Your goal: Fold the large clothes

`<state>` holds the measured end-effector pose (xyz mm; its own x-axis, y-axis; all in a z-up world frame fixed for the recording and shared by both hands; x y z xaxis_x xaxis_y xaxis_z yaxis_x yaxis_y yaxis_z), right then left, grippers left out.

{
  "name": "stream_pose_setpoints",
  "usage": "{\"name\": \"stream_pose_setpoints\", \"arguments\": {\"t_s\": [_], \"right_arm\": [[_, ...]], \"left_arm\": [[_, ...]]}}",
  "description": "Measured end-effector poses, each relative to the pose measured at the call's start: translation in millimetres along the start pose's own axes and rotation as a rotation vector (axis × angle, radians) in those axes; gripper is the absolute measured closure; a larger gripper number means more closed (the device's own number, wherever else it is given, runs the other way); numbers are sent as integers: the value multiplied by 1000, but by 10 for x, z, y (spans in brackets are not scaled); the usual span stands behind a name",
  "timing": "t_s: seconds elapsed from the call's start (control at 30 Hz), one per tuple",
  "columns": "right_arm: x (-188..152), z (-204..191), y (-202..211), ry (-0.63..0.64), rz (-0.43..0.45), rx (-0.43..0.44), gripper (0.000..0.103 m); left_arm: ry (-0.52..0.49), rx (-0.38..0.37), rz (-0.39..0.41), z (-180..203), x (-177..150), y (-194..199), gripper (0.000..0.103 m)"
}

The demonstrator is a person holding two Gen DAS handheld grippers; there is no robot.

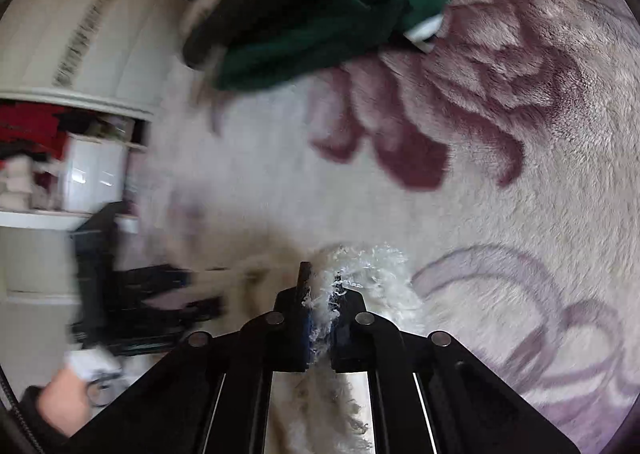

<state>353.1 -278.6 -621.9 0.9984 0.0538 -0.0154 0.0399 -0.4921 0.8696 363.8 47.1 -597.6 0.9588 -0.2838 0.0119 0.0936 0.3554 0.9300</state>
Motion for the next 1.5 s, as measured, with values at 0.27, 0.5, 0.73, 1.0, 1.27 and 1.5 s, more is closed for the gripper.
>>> {"name": "stream_pose_setpoints", "arguments": {"t_s": [0.27,0.5,0.73,1.0,1.27,1.5], "right_arm": [[-138,384,-53,-130,-74,177,7],[-152,-140,-137,-12,-69,215,86],[233,-541,-255,97,-10,118,86],[104,-71,-22,-82,-12,47,46],[-333,-581,-256,0,-123,300,27],[-327,-625,-535,-72,-105,251,93]], "left_arm": [[40,72,58,-72,-103,213,15],[126,58,71,-217,-306,183,15],[181,36,76,-322,-358,123,15],[185,67,144,-270,-417,327,15],[383,161,304,-508,-761,686,15],[430,179,271,-571,-876,344,14]]}}
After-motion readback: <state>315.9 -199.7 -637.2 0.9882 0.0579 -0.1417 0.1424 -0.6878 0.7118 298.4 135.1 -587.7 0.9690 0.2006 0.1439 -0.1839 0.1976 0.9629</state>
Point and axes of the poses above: each gripper's, at about its wrist camera, not at the fingertips, and y roughly against the way its jaws point, z to its right, x to its top, the point moved 5 cm from there along -y, roughly the way its jaws point, and after that the axes turned 1 degree about z, right-handed, at the moved point
